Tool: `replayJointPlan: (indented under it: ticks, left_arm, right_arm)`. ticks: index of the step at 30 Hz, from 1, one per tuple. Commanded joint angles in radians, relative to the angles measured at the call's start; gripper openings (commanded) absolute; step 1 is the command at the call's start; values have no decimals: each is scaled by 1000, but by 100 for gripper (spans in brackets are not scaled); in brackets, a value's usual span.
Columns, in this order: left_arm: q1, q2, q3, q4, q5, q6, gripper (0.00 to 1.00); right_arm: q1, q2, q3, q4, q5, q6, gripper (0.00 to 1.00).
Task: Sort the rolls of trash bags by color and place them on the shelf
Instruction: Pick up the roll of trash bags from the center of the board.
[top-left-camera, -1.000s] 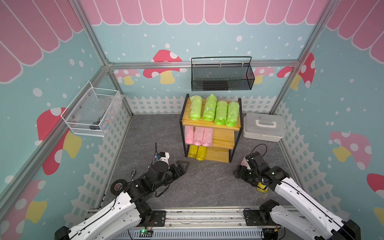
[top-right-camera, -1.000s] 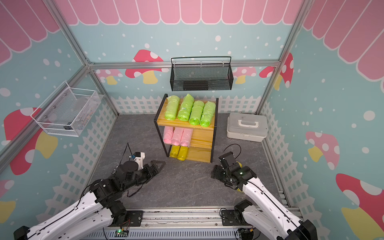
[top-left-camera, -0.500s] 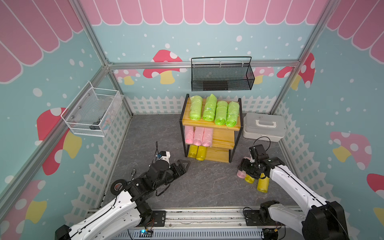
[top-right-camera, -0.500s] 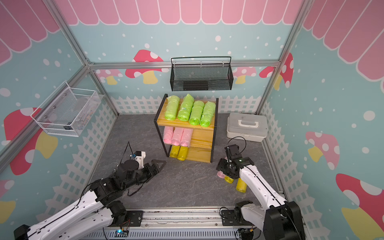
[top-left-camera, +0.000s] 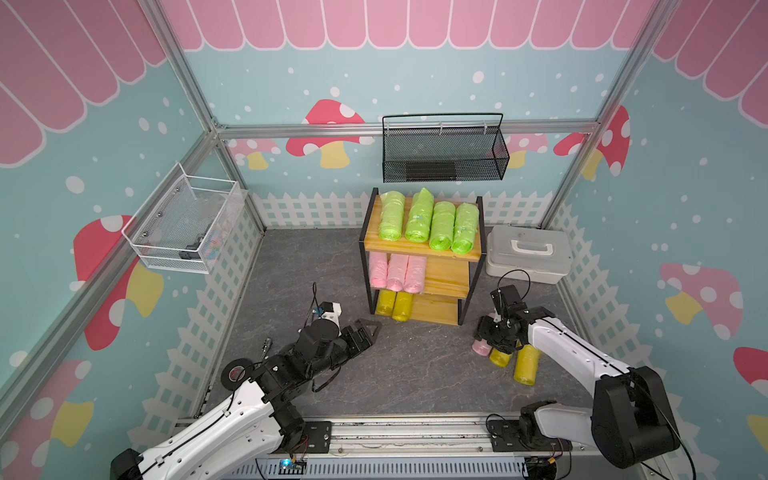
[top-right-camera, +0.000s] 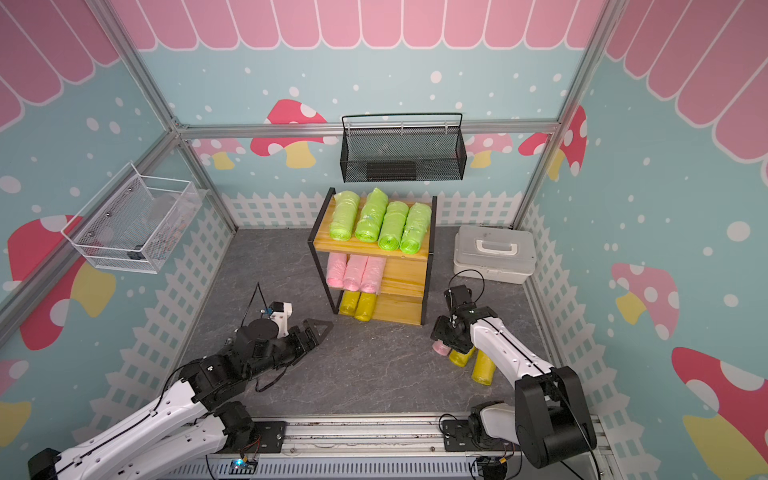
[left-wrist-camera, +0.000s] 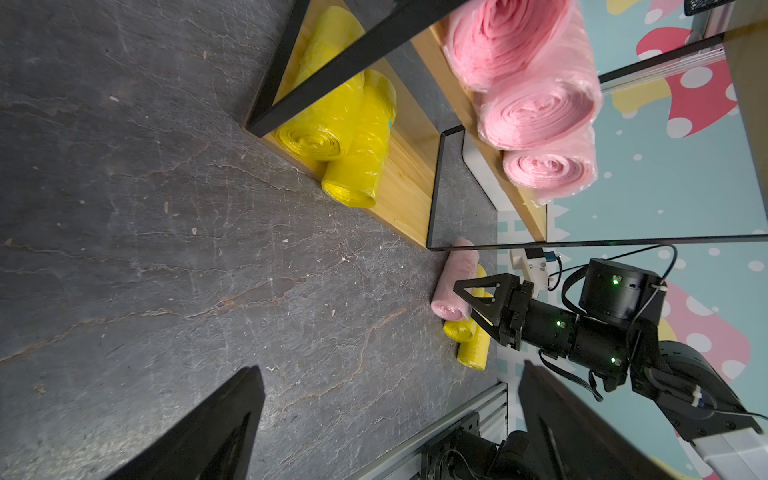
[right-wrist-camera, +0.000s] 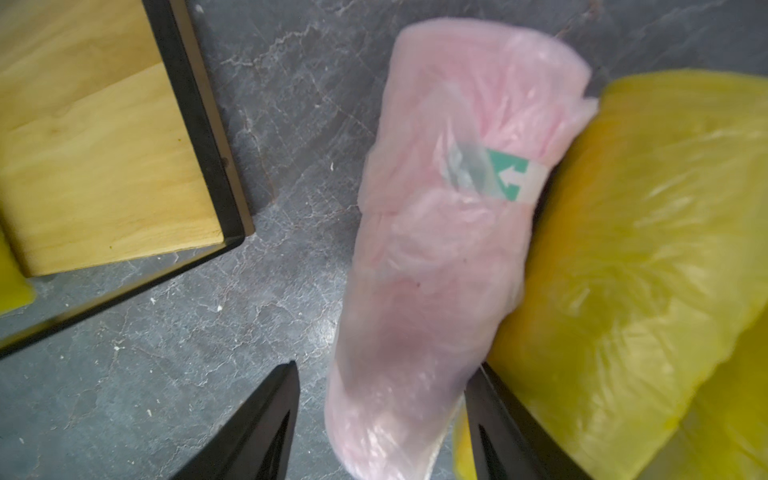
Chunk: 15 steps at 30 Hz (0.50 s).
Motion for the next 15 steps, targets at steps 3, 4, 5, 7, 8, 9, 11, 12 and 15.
replayJointPlan:
  ticks: [3,4,5,7,8,9,11,12,15]
  left_arm:
    - [5,-5,0,2,3,10,98]
    - [5,-3,0,2,5,10,98]
    - [5,-1,-1,4,5,9,98]
    - [5,4,0,5,7,6,98]
    - [5,7,1,7,8,7,98]
    - [5,9,1,7,9,7,98]
    - [5,14,4,8,12,9,98]
    - [5,16,7,7,12,9,98]
    - [5,24,9,10,14,10,98]
  right_arm:
    - [-6,60,-10,19,24,-36,64]
    - [-7,68,-15,29,22,-39,63]
    - [-6,77,-24,43,18,-38,62]
    - [-6,90,-37,60,18,-34,60]
    - [-6,98,-42,63,19,-33,59]
    - [-6,104,-46,65,20,-33,58]
    - [-6,107,-53,67,23,-35,54]
    - [-7,102,-57,66,24,-36,49]
    - [-6,66,-66,49,32,-42,32]
